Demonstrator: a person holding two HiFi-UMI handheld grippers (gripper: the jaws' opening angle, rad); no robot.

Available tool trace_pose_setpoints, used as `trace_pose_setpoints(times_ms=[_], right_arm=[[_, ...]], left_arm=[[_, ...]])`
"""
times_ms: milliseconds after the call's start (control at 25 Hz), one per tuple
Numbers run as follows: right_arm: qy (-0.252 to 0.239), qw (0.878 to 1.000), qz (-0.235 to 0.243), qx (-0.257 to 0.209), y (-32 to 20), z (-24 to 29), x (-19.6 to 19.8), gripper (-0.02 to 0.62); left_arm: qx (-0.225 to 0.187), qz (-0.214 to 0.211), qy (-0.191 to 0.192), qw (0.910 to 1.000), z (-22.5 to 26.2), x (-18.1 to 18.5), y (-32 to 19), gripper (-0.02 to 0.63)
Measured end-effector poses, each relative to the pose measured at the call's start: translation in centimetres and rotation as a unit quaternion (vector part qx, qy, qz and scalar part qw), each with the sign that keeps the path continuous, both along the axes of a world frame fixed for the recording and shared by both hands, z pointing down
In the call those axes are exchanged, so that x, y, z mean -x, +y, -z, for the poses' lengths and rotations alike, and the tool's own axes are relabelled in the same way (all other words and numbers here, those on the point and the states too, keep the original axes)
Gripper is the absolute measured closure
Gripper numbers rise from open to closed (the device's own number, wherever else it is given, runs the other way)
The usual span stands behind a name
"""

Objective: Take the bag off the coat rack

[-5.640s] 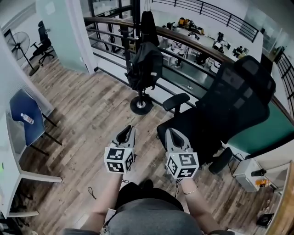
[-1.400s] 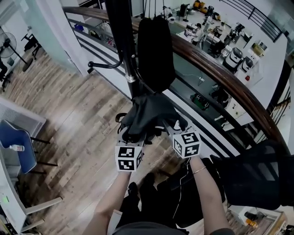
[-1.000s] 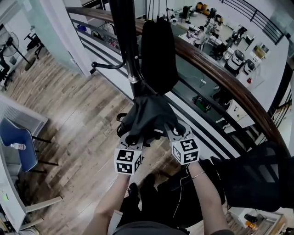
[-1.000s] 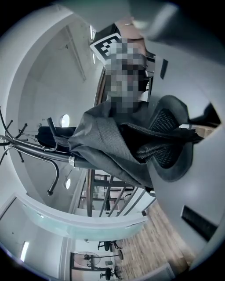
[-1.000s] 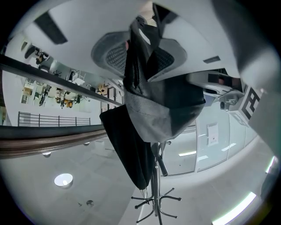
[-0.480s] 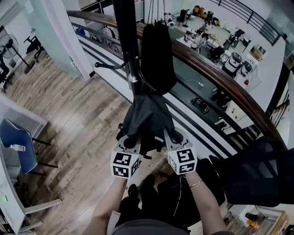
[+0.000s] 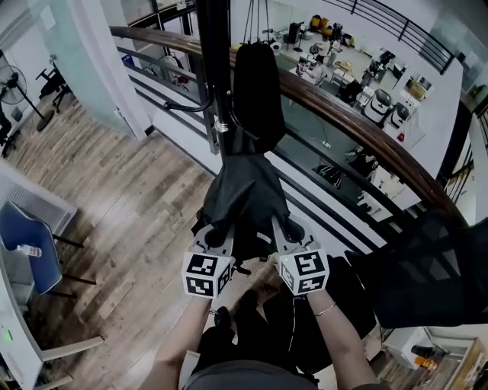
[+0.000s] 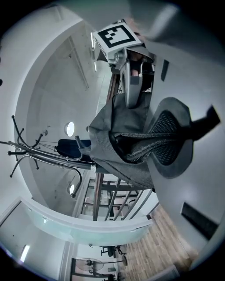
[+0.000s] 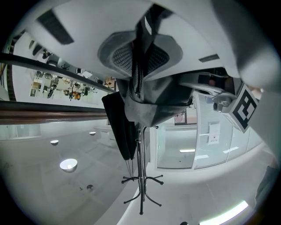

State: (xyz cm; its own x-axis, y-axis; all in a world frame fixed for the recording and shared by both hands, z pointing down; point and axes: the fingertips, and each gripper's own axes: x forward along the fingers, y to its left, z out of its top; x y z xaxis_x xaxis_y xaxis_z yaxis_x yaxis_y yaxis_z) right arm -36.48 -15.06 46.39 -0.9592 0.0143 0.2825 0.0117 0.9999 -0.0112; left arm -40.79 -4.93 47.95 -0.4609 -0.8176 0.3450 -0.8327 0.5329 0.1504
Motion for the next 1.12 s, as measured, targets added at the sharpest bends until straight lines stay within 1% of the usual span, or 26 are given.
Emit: trace_pose_setpoints(times_ms=[400,1120], right_arm=[[-0.017,0.999,-0.03,0.003,2.2,2.8,-3.2,0.561],[-0.045,0.995,-0.093,0.003,6.4,6.8,-9.7,0.561]], left_arm=[[-0.012,-0.025,-0.02,0.9994,2.9,-2.4,1.6,0.58],[-0.04,-0.096,-0.043,0.9936,6.8,-7.4,4.8,0.58]])
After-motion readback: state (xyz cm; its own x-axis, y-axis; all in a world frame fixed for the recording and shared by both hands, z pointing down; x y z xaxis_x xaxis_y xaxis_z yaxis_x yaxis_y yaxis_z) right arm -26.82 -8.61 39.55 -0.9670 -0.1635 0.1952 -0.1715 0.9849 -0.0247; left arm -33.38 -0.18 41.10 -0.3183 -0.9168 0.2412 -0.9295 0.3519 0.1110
